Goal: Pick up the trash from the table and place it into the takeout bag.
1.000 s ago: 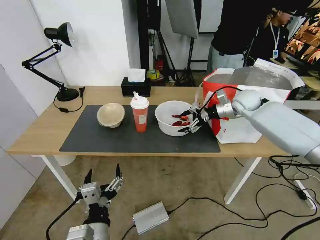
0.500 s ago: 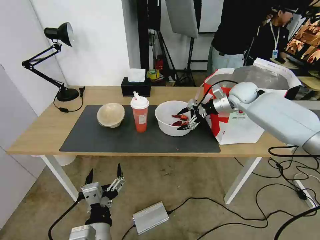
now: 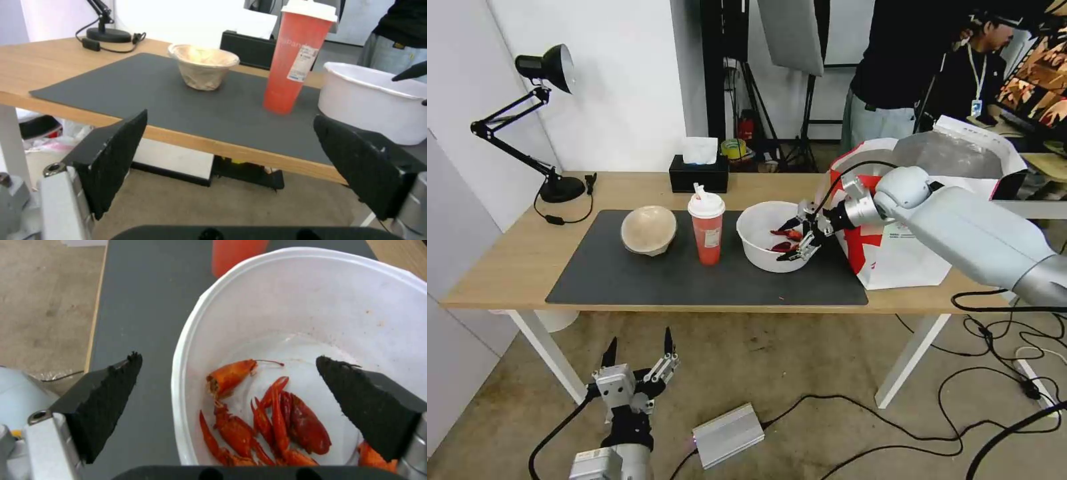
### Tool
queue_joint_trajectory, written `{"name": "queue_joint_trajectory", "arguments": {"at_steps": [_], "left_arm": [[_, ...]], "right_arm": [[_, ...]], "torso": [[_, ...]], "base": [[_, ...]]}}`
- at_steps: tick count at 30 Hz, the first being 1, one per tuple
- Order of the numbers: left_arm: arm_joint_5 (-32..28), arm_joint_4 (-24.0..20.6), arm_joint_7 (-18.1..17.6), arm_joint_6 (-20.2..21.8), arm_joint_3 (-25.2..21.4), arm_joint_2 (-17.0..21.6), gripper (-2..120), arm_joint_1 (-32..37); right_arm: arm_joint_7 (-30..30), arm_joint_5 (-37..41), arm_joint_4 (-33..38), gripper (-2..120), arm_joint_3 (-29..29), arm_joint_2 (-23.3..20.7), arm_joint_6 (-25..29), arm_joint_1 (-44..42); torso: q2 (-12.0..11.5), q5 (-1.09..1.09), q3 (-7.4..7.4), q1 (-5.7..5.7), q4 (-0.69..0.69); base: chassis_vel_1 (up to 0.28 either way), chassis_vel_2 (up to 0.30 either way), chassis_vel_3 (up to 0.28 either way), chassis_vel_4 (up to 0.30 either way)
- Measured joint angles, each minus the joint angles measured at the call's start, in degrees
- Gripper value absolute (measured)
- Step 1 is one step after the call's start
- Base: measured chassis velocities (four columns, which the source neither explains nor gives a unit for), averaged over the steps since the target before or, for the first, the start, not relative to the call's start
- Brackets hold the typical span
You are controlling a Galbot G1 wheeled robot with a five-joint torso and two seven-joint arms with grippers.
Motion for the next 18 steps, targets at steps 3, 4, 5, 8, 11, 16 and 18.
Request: {"name": "queue_joint_trajectory", "arguments": {"at_steps": [3, 4, 5, 8, 11, 16, 18], "left_arm": [[-0.1, 0.3, 0.0, 0.0, 0.1, 0.1, 100, -0.2], [-0.1, 0.3, 0.0, 0.0, 0.1, 0.1, 100, -0.3], [-0.1, 0.4, 0.0, 0.0, 0.1, 0.2, 100, -0.4], [-0.2, 0.6, 0.0, 0.0, 0.2, 0.3, 100, -0.6], [-0.2, 0.7, -0.1, -0.1, 0.3, 0.4, 100, -0.8], [-0.3, 1.1, -0.1, -0.1, 0.5, 0.5, 100, -1.1], [-0.3, 1.1, -0.1, -0.1, 0.5, 0.5, 100, -1.1]], "right_arm": [[0.1, -0.1, -0.5, 100, 0.1, 0.4, 0.0, 0.0], [0.1, -0.1, -0.6, 100, 0.1, 0.5, 0.0, 0.0], [0.1, -0.2, -0.7, 100, 0.1, 0.7, 0.0, 0.1], [0.2, -0.4, -0.9, 100, 0.0, 0.8, 0.1, 0.3], [0.2, -0.9, -1.1, 100, -0.2, 1.2, 0.1, 0.4], [0.4, -2.0, -1.8, 100, -0.3, 1.8, 0.2, 0.6], [0.4, -2.3, -2.0, 100, -0.4, 1.9, 0.2, 0.6]], "torso": [[0.0, 0.0, 0.0, 0.0, 0.0], [0.0, 0.0, 0.0, 0.0, 0.0], [0.0, 0.0, 0.0, 0.0, 0.0], [0.0, 0.0, 0.0, 0.0, 0.0], [0.0, 0.0, 0.0, 0.0, 0.0], [0.0, 0.0, 0.0, 0.0, 0.0], [0.0, 0.0, 0.0, 0.0, 0.0]], "base": [[0.0, 0.0, 0.0, 0.0], [0.0, 0.0, 0.0, 0.0], [0.0, 0.0, 0.0, 0.0], [0.0, 0.0, 0.0, 0.0], [0.0, 0.0, 0.0, 0.0], [0.0, 0.0, 0.0, 0.0], [0.0, 0.0, 0.0, 0.0]]}}
